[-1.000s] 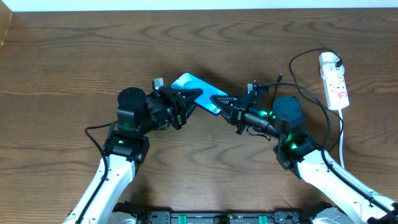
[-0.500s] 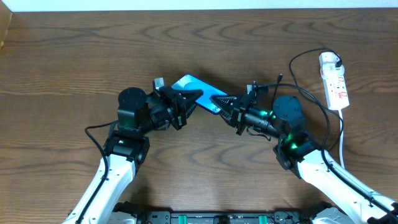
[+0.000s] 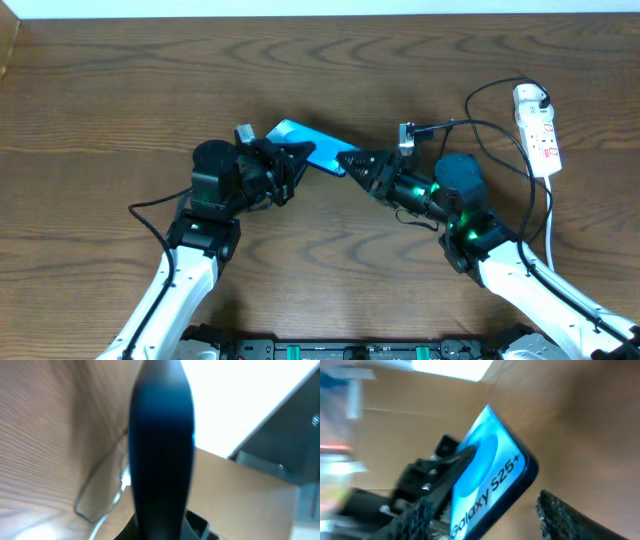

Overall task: Plug charger to phone and switch on socket
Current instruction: 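Release the phone from the right gripper and move it to the power strip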

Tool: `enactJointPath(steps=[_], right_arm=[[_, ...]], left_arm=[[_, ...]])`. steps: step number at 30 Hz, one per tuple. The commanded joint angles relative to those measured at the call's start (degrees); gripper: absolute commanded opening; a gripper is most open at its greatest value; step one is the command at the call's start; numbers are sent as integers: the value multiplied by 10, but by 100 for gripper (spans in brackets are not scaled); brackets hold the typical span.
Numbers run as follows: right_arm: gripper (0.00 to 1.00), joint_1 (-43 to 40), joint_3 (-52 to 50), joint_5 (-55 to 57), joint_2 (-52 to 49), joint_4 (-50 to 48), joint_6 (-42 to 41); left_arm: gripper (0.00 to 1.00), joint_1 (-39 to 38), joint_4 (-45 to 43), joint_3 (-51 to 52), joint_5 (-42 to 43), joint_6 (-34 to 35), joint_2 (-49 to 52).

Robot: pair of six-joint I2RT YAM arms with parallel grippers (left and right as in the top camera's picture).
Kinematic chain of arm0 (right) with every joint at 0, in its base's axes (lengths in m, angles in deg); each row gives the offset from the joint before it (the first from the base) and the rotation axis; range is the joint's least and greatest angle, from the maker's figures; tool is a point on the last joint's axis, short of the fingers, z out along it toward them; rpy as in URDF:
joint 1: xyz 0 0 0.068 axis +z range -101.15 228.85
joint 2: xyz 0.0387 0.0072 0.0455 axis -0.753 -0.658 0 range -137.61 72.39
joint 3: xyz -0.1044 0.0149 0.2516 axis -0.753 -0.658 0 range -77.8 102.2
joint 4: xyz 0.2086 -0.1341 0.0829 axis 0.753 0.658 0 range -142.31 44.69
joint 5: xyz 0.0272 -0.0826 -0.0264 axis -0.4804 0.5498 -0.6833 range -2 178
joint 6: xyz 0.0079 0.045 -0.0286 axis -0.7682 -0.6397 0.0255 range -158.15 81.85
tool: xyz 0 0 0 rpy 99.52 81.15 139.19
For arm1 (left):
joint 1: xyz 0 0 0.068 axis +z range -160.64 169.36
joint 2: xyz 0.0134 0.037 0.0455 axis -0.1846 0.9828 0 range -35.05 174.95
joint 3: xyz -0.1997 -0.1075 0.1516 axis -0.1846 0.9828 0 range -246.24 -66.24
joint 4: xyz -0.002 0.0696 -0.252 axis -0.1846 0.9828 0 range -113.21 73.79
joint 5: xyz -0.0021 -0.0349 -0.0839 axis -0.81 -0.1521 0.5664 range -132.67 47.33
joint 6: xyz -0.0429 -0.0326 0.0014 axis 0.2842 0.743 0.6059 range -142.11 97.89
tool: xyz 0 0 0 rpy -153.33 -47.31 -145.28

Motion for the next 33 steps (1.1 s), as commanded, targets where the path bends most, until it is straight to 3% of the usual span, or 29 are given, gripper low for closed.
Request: enactJointPath(steps=[1,9,15,21,23,25,33], right_arm=[[71,-16,3,104,6,43,225],[92,-82,26,185,52,205,280],[94,-115,132,317,52,471,306],[93,-139,268,342,-9,629,323],[93,-146,305,342,-44,658,322],[99,-156,345,342,-93,682,323],[99,-171,417,364,-268,674,323]], left_arm=[[8,16,0,-6,-29,-30,28],[7,28,-17,-6,-26,-14,101],[8,28,-100,-11,4,4,153],[7,28,-110,-28,33,6,188],[7,28,-109,-29,44,6,190],[7,28,-110,-29,66,6,189],[8,28,-111,-29,172,6,189]])
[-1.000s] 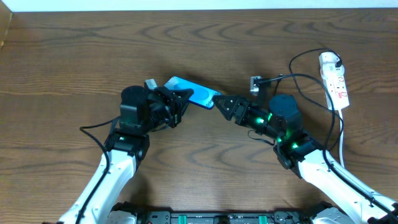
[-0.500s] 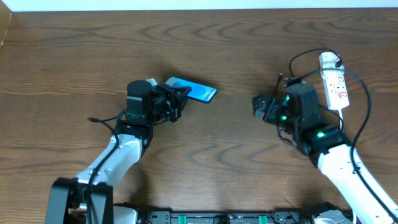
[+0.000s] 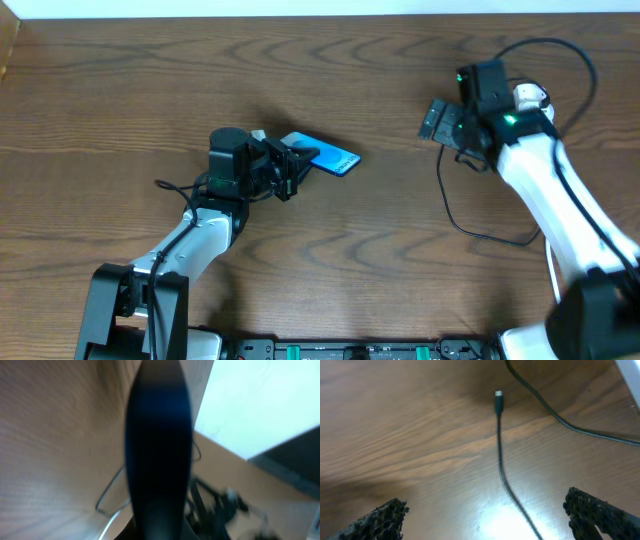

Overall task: Plug charger to phone and switch on socket
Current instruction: 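Release the phone from the right gripper and move it to the power strip, then grasp the black USB-C cable plug with the right gripper and carry it left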

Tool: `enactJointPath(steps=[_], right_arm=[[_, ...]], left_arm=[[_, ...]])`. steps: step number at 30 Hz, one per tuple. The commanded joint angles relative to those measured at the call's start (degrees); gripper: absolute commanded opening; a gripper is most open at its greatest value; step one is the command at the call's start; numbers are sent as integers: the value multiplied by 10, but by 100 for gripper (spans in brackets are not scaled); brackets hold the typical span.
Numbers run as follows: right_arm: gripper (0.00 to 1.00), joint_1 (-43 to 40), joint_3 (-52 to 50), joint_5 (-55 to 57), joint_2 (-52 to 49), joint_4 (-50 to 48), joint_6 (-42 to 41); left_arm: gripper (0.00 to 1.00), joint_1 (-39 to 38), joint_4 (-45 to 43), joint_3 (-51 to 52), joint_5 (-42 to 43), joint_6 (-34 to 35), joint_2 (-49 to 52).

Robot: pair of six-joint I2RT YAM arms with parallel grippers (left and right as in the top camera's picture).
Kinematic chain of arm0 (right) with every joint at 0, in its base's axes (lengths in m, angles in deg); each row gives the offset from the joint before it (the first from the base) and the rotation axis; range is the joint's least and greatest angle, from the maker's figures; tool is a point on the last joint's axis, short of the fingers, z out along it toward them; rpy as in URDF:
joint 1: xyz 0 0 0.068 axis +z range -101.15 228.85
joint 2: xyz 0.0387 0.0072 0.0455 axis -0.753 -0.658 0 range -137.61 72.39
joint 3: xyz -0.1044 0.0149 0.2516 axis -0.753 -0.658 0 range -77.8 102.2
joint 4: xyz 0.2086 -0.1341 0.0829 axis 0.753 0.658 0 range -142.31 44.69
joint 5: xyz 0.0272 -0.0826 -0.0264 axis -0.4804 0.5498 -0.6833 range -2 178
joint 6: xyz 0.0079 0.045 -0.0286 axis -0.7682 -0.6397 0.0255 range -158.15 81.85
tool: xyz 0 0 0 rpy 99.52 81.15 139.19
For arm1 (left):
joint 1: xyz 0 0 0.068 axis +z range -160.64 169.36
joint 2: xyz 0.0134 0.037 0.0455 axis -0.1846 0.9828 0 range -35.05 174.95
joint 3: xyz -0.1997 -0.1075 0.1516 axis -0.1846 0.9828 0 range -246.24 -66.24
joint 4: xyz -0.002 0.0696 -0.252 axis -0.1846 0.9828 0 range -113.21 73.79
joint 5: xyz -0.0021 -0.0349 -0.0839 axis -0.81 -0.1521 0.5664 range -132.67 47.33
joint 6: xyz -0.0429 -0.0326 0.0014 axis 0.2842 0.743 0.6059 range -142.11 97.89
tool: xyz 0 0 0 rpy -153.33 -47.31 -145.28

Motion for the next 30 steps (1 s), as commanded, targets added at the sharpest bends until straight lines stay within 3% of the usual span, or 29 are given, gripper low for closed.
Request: enactJointPath(steps=[1,4,6,8,16,20,24,30], right_arm=[[96,-7,14,24,-59,-12,7],[84,-10,14,26,-108,-35,7],[69,-10,14,47,-141,-57,7],[63,-10,14,65,-162,-75,7],[54,-11,14,76,-238,-127,11],[29,-11,14,54,-265,-118,25],[12,-10,14,24,-266,-83,47],[21,-10,13,23,-266,-32,48]], left_arm=[[7,2,-7,-21,85,5,-6],[7,2,-7,-21,108,5,-6],[8,2,-7,-21,113,5,-6],[7,2,-7,-21,113,5,-6],[7,2,-7,-21,113,5,-6],[7,2,-7,-21,114,5,-6],[7,2,-7,-21,114,5,-6],[8,2,-7,-21,114,5,-6]])
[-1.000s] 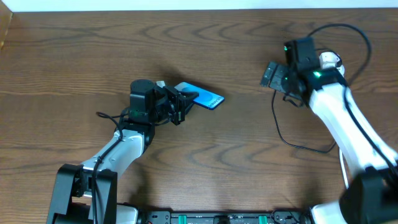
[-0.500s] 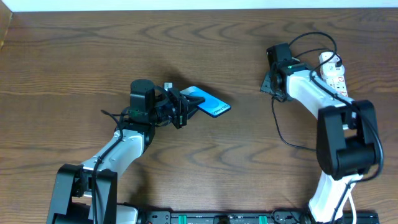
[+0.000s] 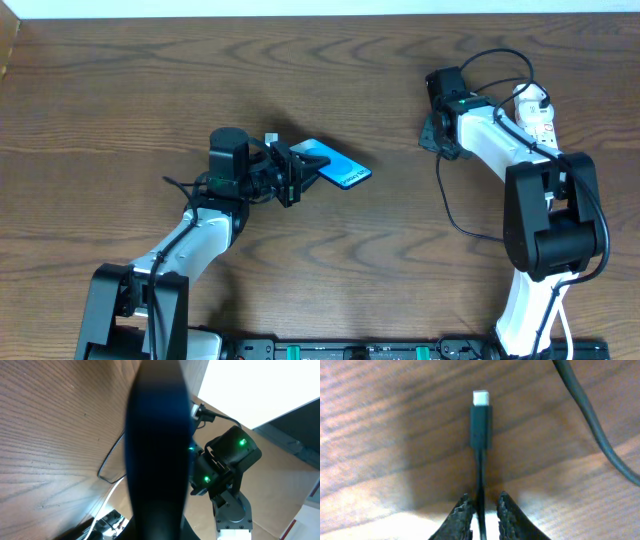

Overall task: Plug charger to phone and switch on socket
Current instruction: 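Grasp the black USB-C cable plug with the right gripper and carry it left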

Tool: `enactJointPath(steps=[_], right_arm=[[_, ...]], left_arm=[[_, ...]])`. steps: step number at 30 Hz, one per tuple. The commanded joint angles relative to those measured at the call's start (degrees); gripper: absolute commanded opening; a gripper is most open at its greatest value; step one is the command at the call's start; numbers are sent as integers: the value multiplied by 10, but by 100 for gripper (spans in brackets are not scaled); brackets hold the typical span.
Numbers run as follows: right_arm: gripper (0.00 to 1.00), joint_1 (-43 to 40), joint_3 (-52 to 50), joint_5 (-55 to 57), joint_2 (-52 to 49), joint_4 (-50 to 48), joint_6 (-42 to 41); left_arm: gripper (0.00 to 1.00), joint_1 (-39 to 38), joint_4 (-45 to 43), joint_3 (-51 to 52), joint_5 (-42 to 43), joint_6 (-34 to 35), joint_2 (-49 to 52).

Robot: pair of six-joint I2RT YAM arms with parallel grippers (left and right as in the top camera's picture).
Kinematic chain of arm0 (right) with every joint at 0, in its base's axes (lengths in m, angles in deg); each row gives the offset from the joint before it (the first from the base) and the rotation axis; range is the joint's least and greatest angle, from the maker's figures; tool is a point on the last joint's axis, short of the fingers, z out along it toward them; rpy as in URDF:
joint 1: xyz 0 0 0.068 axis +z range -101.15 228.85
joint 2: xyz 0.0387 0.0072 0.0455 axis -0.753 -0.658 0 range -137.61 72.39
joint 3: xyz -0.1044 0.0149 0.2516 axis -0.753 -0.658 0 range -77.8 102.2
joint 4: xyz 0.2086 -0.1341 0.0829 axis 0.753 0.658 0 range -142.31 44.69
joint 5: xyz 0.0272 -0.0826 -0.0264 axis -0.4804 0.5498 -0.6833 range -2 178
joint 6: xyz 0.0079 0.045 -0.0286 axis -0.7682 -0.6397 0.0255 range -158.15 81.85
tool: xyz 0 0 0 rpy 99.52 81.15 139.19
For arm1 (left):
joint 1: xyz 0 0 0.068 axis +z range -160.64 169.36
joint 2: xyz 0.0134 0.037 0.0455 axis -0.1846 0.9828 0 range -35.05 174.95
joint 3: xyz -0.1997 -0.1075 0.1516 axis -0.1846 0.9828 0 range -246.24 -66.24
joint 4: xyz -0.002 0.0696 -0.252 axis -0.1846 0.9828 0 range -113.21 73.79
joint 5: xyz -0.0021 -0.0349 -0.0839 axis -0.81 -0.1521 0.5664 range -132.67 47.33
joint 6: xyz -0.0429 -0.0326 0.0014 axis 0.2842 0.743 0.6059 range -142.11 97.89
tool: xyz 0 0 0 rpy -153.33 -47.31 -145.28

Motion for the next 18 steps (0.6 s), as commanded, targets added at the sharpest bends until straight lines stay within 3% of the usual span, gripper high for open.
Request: enactJointPath(steps=[1,5,12,18], right_arm=[[19,-4,-29,-26,-41,35,12],[2,-4,-29,-26,-41,33,24],[1,-4,-26,-50,-33,32,66],[1,-4,-25,-202,32,34,182]], left_arm=[[8,2,-7,-21,18,5,-6],[8,2,-7,-21,18,5,-6],[8,2,-7,-21,27,5,-6],[7,7,-7,-21,49,2,-6]])
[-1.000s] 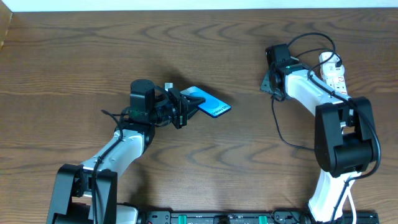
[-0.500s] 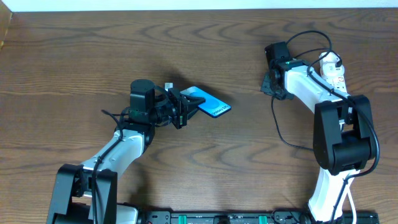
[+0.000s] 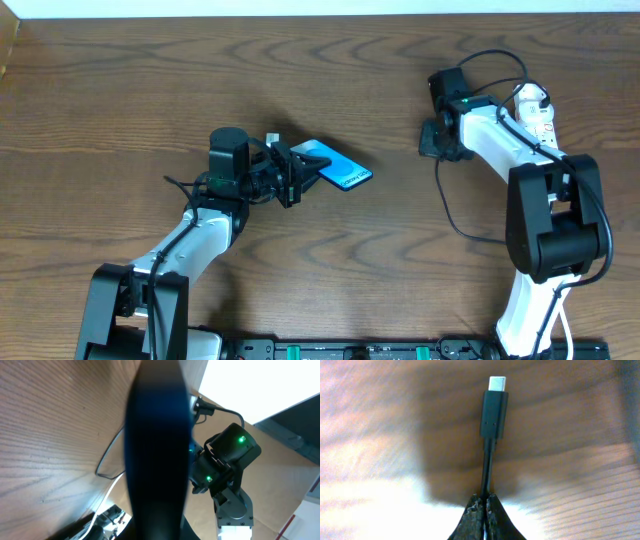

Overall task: Plug charger to phone and switch on socket
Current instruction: 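Grasp the black USB-C cable plug with the right gripper and carry it left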

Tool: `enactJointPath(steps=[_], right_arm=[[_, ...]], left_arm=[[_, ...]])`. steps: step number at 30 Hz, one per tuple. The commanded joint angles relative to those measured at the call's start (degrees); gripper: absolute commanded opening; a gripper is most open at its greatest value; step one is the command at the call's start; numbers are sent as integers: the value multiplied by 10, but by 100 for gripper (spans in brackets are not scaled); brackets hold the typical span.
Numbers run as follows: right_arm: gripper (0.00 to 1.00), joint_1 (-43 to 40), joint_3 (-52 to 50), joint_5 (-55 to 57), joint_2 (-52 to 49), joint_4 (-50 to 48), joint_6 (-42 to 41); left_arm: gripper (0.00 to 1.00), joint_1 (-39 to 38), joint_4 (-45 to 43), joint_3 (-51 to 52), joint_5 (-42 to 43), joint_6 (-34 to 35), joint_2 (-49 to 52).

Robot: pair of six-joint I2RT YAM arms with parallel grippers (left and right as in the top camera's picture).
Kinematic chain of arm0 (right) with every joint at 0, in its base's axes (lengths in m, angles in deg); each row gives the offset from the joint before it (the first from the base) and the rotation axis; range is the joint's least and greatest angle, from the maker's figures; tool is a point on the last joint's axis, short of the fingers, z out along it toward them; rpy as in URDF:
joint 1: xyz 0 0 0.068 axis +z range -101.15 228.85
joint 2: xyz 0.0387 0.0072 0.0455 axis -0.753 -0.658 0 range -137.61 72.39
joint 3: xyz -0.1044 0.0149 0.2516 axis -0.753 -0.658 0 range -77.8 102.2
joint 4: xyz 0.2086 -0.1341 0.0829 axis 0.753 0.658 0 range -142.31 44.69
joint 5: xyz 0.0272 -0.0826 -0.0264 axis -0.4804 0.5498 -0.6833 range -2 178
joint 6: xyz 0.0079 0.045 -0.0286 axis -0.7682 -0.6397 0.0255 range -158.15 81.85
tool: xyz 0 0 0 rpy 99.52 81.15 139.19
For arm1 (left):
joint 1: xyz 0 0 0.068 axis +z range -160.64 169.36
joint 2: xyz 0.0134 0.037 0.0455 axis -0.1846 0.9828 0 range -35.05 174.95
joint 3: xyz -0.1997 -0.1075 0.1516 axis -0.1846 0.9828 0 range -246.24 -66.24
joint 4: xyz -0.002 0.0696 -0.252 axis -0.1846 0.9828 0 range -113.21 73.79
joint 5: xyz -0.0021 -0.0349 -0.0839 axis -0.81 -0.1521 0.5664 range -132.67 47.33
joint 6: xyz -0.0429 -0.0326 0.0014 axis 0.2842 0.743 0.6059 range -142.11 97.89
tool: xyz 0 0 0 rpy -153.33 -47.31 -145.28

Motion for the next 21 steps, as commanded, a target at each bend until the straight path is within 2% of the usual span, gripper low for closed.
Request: enactJointPath(steps=[1,6,12,15,18,21], right_arm=[[1,0,-20,-151,40,12,98],[1,-1,-20,-232,131,47,132],[1,-3,-20,-289,244,147,203],[1,-3,-20,-335,297,205,254],[1,-3,-20,-369,343,258,293],[1,-3,-22,-381,381,299,304]], left_arm=[[7,10,-9,-22,34,-5,-5],[8,28,-76,-36,68,-8,14],[7,28,-117,-104,98,-8,72],[7,28,-165,-134,127,-8,108],[7,28,-210,-147,143,-8,133],[7,28,-212,-147,143,-8,136]])
